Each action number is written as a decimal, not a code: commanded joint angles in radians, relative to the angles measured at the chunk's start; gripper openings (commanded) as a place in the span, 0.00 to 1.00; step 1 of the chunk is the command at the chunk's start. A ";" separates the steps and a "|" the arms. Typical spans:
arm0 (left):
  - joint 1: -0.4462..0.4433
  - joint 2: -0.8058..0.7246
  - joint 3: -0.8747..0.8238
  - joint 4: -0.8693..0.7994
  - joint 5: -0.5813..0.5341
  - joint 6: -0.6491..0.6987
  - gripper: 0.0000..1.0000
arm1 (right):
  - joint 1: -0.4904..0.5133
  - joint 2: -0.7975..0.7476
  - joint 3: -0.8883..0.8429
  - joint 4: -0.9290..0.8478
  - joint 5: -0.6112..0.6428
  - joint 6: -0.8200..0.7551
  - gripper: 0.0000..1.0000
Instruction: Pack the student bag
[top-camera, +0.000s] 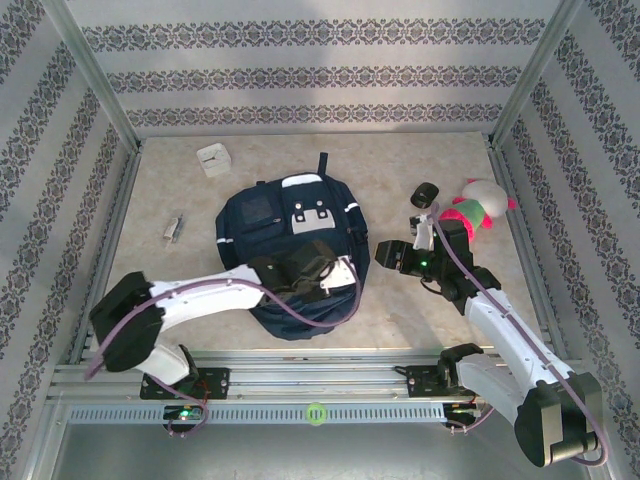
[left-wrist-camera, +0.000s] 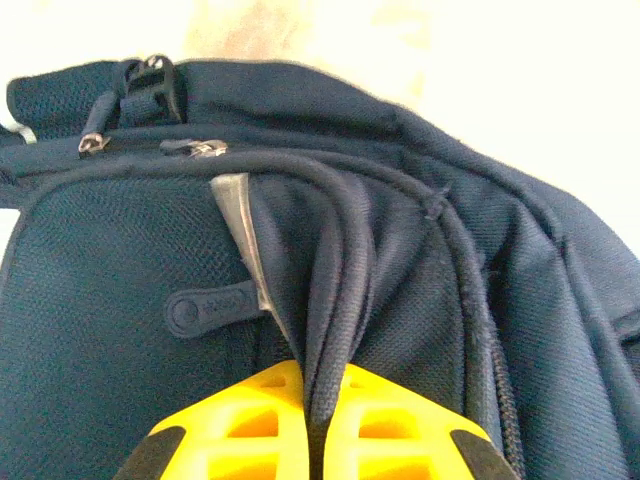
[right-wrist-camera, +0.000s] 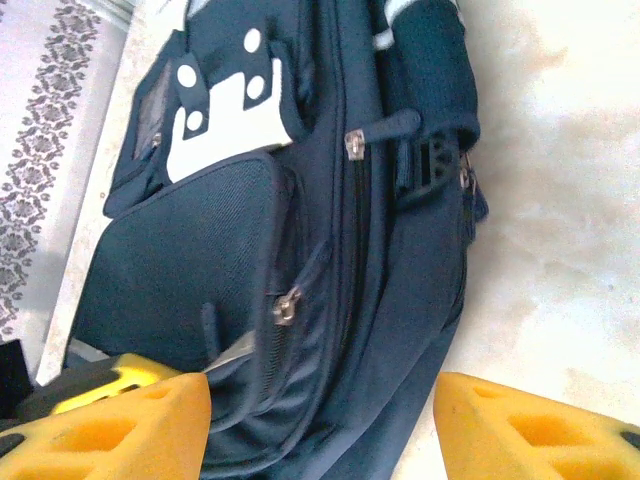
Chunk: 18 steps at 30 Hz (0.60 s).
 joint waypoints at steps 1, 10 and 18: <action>0.045 -0.139 -0.060 0.052 0.149 -0.016 0.00 | -0.010 0.002 -0.019 0.162 -0.085 -0.144 0.60; 0.246 -0.440 -0.262 0.190 0.511 -0.105 0.00 | 0.036 0.182 0.055 0.308 -0.236 -0.608 0.61; 0.274 -0.462 -0.283 0.178 0.554 -0.068 0.00 | 0.164 0.423 0.218 -0.023 -0.346 -1.307 0.55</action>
